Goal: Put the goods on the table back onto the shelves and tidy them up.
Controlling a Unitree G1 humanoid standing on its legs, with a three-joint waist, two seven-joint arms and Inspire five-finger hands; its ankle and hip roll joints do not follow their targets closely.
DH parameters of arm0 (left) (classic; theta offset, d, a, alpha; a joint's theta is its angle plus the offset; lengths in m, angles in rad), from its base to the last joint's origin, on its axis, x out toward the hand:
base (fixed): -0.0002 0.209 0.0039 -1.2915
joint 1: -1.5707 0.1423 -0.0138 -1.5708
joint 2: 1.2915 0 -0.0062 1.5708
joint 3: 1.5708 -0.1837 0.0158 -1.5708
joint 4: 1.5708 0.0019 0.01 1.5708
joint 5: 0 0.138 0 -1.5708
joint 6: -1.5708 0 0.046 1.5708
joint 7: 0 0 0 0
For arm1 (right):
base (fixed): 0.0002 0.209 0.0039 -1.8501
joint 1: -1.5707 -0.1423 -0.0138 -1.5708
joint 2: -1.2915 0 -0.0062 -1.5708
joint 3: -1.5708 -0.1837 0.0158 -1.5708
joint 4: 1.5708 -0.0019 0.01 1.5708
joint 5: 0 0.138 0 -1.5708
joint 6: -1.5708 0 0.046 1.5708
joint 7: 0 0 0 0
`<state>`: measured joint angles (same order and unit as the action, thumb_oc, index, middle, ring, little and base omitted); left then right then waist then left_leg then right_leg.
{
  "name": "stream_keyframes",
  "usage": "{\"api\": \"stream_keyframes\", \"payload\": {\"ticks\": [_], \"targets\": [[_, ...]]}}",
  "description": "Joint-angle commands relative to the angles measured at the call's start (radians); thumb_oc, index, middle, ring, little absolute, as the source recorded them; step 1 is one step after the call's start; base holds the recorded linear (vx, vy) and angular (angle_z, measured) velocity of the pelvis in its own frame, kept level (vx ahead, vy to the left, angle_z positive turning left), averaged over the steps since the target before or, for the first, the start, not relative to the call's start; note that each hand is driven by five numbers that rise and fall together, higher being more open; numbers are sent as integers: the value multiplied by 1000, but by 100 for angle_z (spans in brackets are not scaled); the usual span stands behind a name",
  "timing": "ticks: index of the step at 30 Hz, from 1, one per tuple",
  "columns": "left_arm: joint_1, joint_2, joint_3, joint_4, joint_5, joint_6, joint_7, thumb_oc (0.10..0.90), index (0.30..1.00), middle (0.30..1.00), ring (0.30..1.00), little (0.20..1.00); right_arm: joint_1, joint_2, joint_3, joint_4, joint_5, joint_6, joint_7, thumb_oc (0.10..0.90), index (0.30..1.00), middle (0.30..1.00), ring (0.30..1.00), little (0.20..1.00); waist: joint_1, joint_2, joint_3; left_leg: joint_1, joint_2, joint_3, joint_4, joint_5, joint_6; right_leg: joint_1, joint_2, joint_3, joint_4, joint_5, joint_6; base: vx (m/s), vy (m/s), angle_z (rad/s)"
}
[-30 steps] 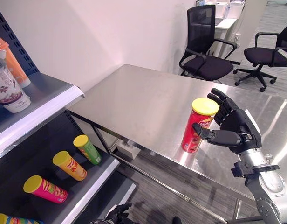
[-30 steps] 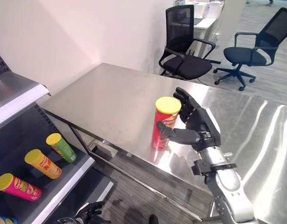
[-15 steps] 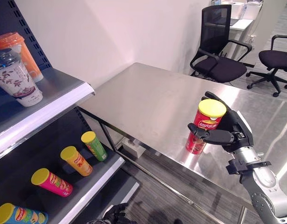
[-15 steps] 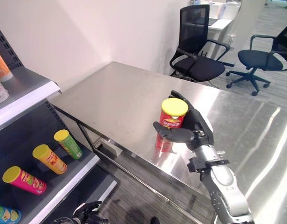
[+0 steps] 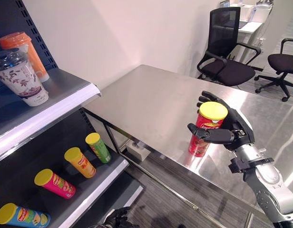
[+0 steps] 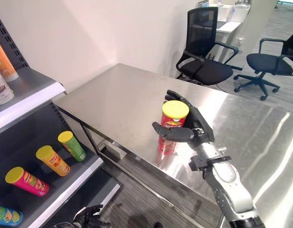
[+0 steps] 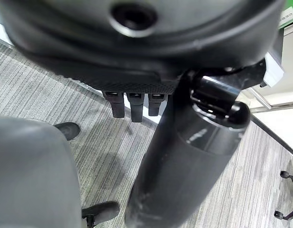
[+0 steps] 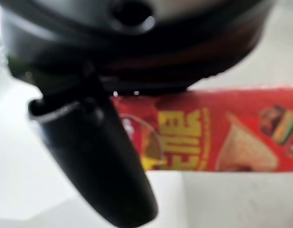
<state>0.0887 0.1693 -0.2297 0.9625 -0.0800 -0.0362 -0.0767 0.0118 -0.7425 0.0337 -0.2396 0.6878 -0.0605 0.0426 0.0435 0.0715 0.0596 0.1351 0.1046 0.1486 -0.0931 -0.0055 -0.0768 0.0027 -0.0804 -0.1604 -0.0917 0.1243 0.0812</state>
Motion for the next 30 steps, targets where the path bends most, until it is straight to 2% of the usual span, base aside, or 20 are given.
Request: {"api": "stream_keyframes", "payload": {"ticks": [1, 2, 3, 13, 15, 20, 24, 25, 30], "targets": [[-30, 81, -17, -18, -20, -23, -9, 800, 900, 900, 900, 900, -125, 0, -25, -40, 39, -75, 19, 565, 547, 547, 547, 547, 28, -75, -38, 14, -9, 29, 6, -34, -1, 55, -86, 27, 87, -132, 62, 0, 0, 0], [-30, 81, -17, -18, -20, -23, -9, 800, 900, 900, 900, 900, -125, 0, -25, -40, 39, -75, 19, 565, 547, 547, 547, 547, 28, -75, -38, 14, -9, 29, 6, -34, -1, 55, -86, 27, 87, -132, 62, 0, 0, 0], [-25, 79, -14, -19, -46, -22, -18, 800, 900, 900, 900, 900, -136, -37, 0, -27, 39, -53, 37, 400, 300, 300, 300, 300, 35, -79, -35, 10, -11, 25, 6, -33, 1, 52, -90, 23, 89, -130, 63, 0, 0, 0], [-22, 77, -1, -3, -55, -22, -16, 800, 900, 900, 900, 900, -125, -37, -18, -28, 10, -56, 34, 400, 300, 300, 300, 300, 35, -80, -33, 10, -14, 24, 6, -36, 2, 51, -95, 24, 89, -126, 66, -1, 7, 1], [-29, 77, 17, 0, -61, -24, -1, 800, 900, 900, 900, 900, -107, 11, -63, -32, -61, -71, -3, 400, 300, 300, 300, 300, 31, -79, -31, 14, -17, 30, 6, -43, 8, 49, -96, 32, 88, -124, 68, -5, 40, -1], [-40, 73, 24, 5, -62, -24, 16, 800, 900, 900, 900, 900, -109, 56, -141, -39, -112, -102, -64, 400, 300, 300, 300, 300, 19, -77, -32, 18, -22, 37, 6, -50, 14, 43, -97, 44, 87, -119, 72, -2, 29, -3], [-48, 71, 26, 12, -61, -25, 22, 800, 900, 900, 900, 900, -110, 67, -168, -47, -121, -115, -83, 400, 300, 300, 300, 300, 14, -78, -32, 17, -23, 42, 6, -52, 15, 39, -99, 51, 86, -116, 74, -7, 23, -1], [-59, 67, 26, 25, -54, -28, 31, 800, 900, 900, 900, 900, -110, 87, -214, -64, -138, -138, -112, 400, 300, 300, 300, 300, 3, -79, -30, 16, -27, 47, 6, -56, 20, 31, -100, 60, 87, -110, 77, -15, 43, -5], [-82, 63, 22, 52, -41, -33, 43, 800, 900, 900, 900, 900, -119, 112, -276, -92, -175, -165, -159, 400, 300, 300, 300, 300, -15, -80, -27, 12, -36, 56, 6, -63, 29, 13, -104, 81, 89, -97, 85, -25, 59, -11]]}}
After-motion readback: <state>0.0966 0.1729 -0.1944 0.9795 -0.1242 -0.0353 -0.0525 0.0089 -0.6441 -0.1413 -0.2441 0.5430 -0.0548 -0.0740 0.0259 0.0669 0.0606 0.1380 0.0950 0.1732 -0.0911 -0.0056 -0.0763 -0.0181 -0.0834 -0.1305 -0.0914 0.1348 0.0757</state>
